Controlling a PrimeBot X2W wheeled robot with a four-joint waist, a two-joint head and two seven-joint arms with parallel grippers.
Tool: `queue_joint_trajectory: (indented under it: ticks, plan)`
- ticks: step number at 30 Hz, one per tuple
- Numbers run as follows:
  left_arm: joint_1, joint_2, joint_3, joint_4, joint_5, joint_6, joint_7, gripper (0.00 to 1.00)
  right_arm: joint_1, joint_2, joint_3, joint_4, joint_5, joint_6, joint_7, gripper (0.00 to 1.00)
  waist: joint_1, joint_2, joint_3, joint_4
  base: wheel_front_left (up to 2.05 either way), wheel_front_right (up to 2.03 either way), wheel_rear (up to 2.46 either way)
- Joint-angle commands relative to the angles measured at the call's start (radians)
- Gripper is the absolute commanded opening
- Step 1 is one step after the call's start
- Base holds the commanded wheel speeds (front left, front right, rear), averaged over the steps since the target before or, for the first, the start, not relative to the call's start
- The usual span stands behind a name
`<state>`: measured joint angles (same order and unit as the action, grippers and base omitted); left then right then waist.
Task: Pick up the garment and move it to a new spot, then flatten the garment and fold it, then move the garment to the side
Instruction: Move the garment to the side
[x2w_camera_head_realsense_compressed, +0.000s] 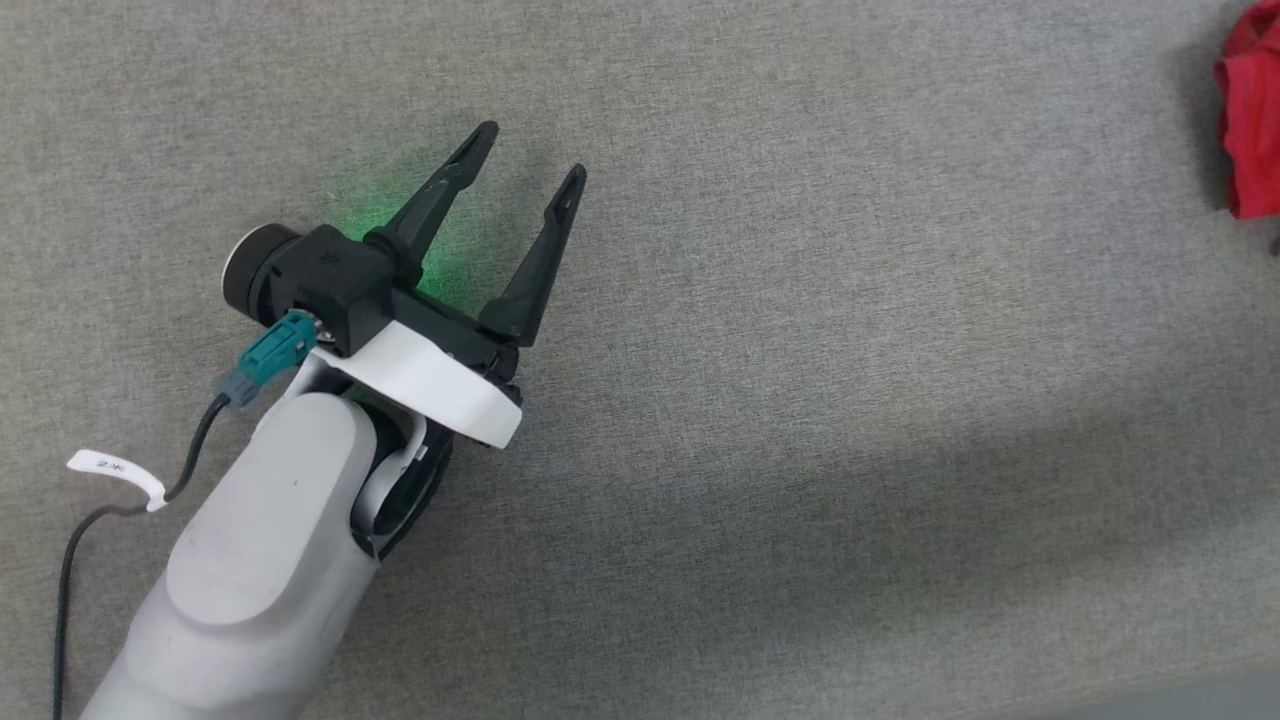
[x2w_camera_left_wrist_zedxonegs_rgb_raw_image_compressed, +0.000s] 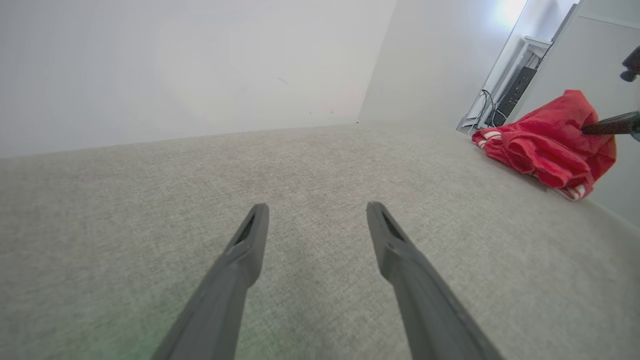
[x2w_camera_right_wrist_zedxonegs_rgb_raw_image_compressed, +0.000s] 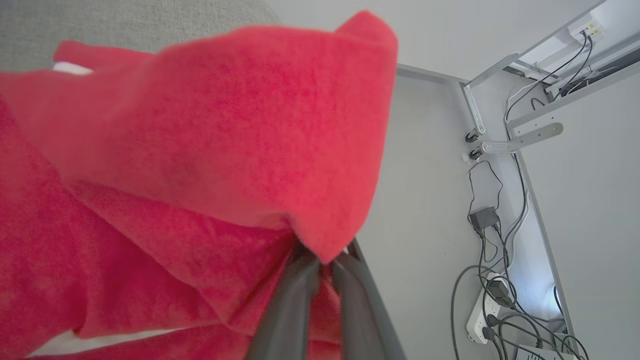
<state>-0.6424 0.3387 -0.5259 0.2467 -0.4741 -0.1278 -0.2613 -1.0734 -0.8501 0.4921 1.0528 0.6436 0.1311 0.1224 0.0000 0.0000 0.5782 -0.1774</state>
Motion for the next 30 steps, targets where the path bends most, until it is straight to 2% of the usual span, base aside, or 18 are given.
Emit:
queue_joint_trajectory:
  ticks: [1, 5, 6, 7, 9, 11, 12, 22, 30]
  plan:
    - [-0.015, -0.001, -0.007, 0.008, -0.003, -0.004, -0.005, 1.00, -0.015, 0.020, 0.005, 0.030, -0.015, -0.001, -0.016, 0.00, 0.0000, 0.0000, 0.002, 0.003, 0.00, 0.00, 0.00]
    - [-0.024, -0.001, -0.022, 0.012, -0.010, -0.004, -0.004, 1.00, -0.034, 0.060, 0.005, 0.094, -0.031, -0.001, -0.042, 0.00, 0.0000, 0.0000, 0.003, 0.014, 0.00, 0.00, 0.00]
    - [-0.025, -0.002, -0.024, 0.014, -0.012, -0.004, -0.004, 1.00, -0.039, 0.067, 0.004, 0.108, -0.036, -0.001, -0.051, 0.07, 0.0000, 0.0000, 0.002, 0.017, 0.00, 0.00, 0.00]
    - [-0.024, -0.003, -0.025, 0.016, -0.013, -0.004, -0.003, 1.00, -0.043, 0.070, 0.007, 0.118, -0.044, -0.001, -0.062, 0.28, 0.0000, 0.0000, 0.002, 0.021, 0.00, 0.00, 0.00]
    - [-0.023, -0.002, -0.023, 0.016, -0.018, -0.004, -0.003, 1.00, -0.053, 0.077, 0.006, 0.141, -0.049, -0.001, -0.079, 0.50, 0.0000, 0.0000, 0.000, 0.026, 0.00, 0.00, 0.00]
    - [-0.017, -0.001, -0.019, 0.014, -0.020, -0.004, -0.003, 1.00, -0.065, 0.080, 0.006, 0.156, -0.054, -0.001, -0.101, 0.92, 0.0000, 0.0000, -0.004, 0.030, 0.00, 0.00, 0.00]
    - [-0.013, 0.000, -0.016, 0.013, -0.020, -0.004, -0.003, 1.00, -0.071, 0.080, 0.005, 0.163, -0.057, -0.001, -0.112, 1.00, 0.0000, 0.0000, -0.006, 0.032, 0.00, 0.00, 0.00]
    - [0.022, 0.004, 0.016, -0.004, -0.026, -0.004, -0.003, 1.00, -0.107, 0.086, 0.009, 0.182, -0.073, -0.001, -0.193, 1.00, 0.0000, 0.0000, -0.041, 0.034, 0.00, 0.00, 0.00]
    - [0.065, -0.003, 0.066, -0.017, -0.025, -0.004, -0.003, 1.00, -0.092, 0.138, 0.012, 0.154, -0.065, -0.001, -0.308, 1.00, 0.0000, 0.0000, -0.082, 0.039, 0.00, 0.00, 0.00]
